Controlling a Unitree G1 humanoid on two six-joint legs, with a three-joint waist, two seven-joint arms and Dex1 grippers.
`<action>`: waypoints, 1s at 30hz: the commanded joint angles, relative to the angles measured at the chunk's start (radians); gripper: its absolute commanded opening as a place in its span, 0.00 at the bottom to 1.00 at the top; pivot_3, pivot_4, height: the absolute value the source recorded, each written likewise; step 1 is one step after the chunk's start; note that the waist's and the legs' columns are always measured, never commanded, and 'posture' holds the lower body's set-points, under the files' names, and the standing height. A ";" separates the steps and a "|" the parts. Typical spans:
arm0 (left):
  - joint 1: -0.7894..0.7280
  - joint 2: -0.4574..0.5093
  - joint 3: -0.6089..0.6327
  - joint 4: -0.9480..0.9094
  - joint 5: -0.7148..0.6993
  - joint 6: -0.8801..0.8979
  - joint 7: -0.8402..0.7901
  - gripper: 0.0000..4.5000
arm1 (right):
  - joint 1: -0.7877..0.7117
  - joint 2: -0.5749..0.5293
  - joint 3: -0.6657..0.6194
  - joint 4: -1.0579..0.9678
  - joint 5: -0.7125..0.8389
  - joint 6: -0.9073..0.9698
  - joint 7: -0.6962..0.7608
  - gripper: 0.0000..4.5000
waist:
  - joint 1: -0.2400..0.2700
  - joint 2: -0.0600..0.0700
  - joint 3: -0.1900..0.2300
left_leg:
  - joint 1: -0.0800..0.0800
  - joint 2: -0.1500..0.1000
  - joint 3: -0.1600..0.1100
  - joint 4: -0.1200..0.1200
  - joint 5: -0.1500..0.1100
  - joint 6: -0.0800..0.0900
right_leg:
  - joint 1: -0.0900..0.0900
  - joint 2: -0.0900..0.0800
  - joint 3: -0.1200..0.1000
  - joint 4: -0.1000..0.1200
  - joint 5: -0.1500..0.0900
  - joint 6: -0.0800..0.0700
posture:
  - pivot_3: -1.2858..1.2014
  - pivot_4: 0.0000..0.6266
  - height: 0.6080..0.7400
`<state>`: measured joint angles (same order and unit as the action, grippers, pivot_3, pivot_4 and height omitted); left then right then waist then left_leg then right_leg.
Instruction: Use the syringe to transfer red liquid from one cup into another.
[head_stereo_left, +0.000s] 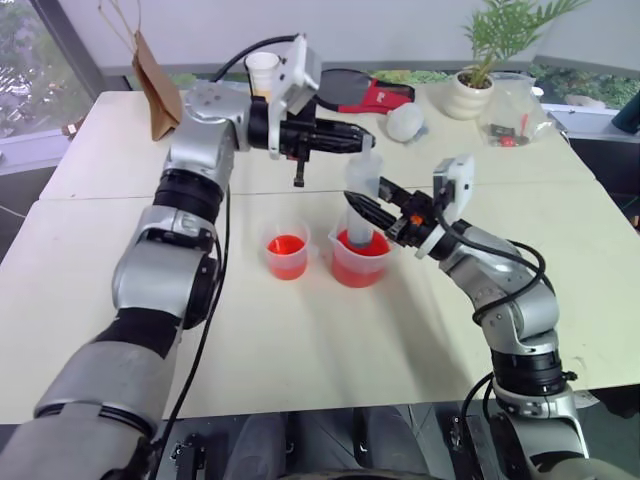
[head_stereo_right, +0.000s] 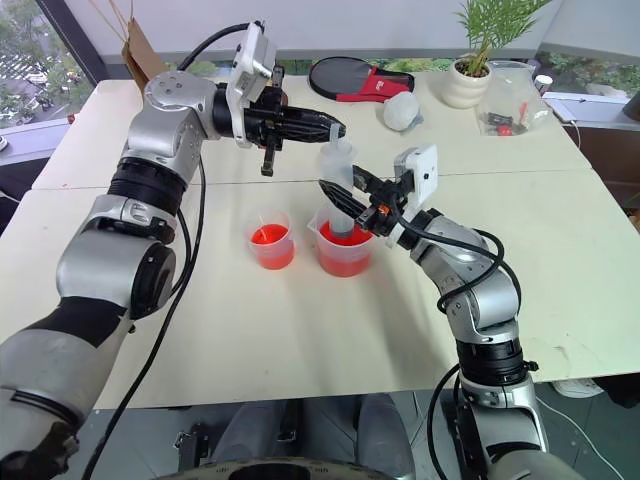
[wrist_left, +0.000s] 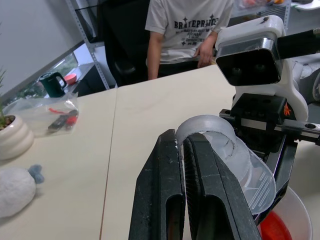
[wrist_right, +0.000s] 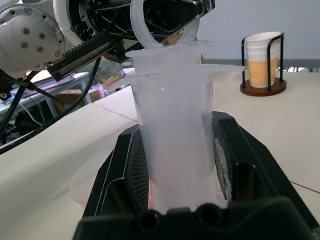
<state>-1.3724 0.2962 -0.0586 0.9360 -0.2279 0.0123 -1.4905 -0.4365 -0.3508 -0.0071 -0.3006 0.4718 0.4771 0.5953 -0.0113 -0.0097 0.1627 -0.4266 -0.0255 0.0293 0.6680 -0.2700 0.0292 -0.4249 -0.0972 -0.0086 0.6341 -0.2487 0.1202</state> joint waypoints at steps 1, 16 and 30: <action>-0.117 0.020 0.087 -0.004 -0.049 -0.017 0.059 0.01 | 0.027 0.010 0.074 -0.047 -0.005 -0.005 0.034 0.31 | -0.001 0.000 0.000 | 0.000 0.000 0.000 0.000 0.000 0.000 | 0.000 0.000 0.000 0.000 0.000 0.000 | 0.52 0.24 1.00; -0.182 0.050 0.115 0.062 -0.050 -0.004 0.026 0.01 | 0.046 0.019 0.084 -0.031 -0.014 -0.033 0.023 0.31 | -0.001 0.000 0.000 | 0.000 0.000 0.000 0.000 0.000 0.000 | 0.000 0.000 0.000 0.000 0.000 0.000 | 0.52 0.24 1.00; 0.013 0.287 0.061 -0.057 -0.119 0.313 -0.124 0.53 | -0.086 -0.016 -0.086 -0.130 0.161 0.105 -0.055 0.31 | -0.007 0.000 0.000 | 0.001 0.001 0.000 0.000 0.000 0.000 | 0.000 0.001 0.000 0.001 0.000 0.000 | 0.52 0.24 1.00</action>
<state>-1.3654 0.5553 0.0041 0.9297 -0.2979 0.2659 -1.6024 -0.5025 -0.3610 -0.0727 -0.3872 0.6067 0.5814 0.5468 -0.0180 -0.0096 0.1627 -0.4258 -0.0244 0.0288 0.6677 -0.2699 0.0290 -0.4251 -0.0965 -0.0086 0.6355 -0.2487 0.1202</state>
